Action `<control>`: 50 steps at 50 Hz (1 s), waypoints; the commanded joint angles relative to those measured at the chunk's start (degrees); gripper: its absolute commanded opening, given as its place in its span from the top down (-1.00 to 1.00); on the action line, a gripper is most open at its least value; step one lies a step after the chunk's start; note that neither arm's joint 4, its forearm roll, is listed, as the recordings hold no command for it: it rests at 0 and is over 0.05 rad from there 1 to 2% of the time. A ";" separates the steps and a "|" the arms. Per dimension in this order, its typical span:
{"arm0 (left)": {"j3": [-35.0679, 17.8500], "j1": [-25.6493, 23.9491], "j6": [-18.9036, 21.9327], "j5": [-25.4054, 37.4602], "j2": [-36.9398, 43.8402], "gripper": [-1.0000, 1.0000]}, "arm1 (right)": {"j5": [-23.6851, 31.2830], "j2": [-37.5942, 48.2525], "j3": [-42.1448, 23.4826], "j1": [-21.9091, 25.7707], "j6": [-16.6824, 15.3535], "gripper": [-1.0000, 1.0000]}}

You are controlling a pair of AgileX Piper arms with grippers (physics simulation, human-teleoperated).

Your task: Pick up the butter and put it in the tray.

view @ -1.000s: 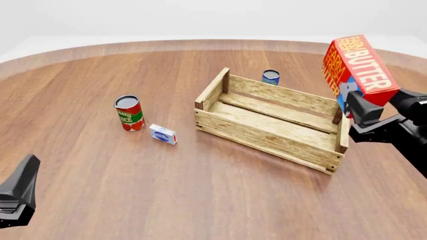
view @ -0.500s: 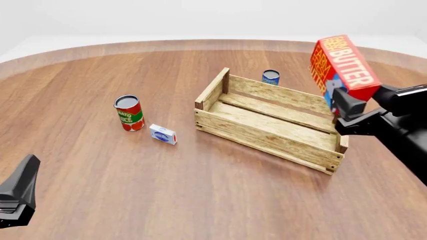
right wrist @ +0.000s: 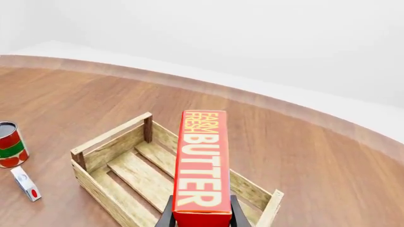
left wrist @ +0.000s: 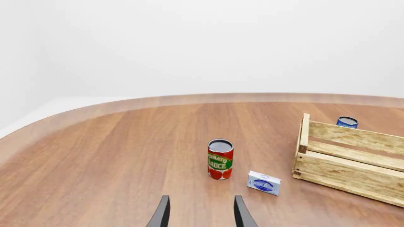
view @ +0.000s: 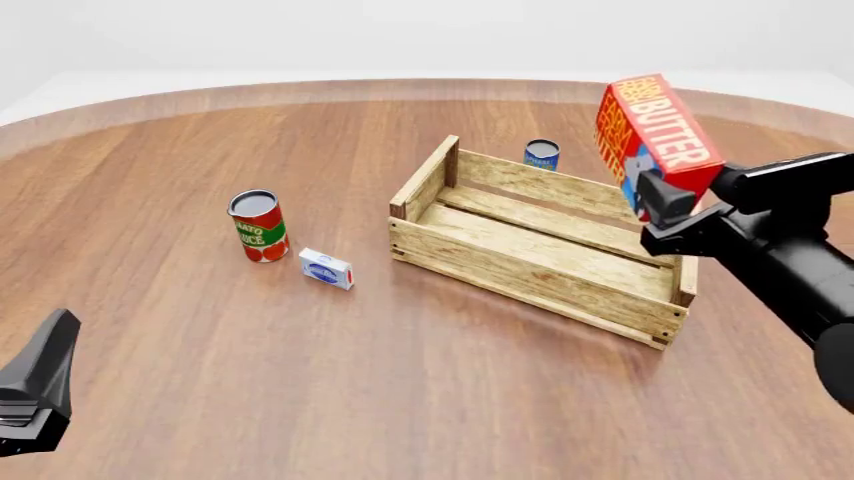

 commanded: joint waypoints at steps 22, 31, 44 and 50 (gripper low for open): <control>0.00 0.00 0.00 0.00 0.00 -1.00 | -7.53 13.84 -5.97 -0.47 2.43 1.00; 0.00 0.00 0.00 0.00 0.00 -1.00 | -8.61 17.33 -7.42 -0.46 2.06 1.00; 0.00 0.00 0.00 0.00 0.00 -1.00 | -8.67 20.99 -9.83 -1.07 2.31 1.00; 0.00 0.00 0.00 0.00 0.00 -1.00 | -8.70 21.95 -10.16 -1.27 2.57 1.00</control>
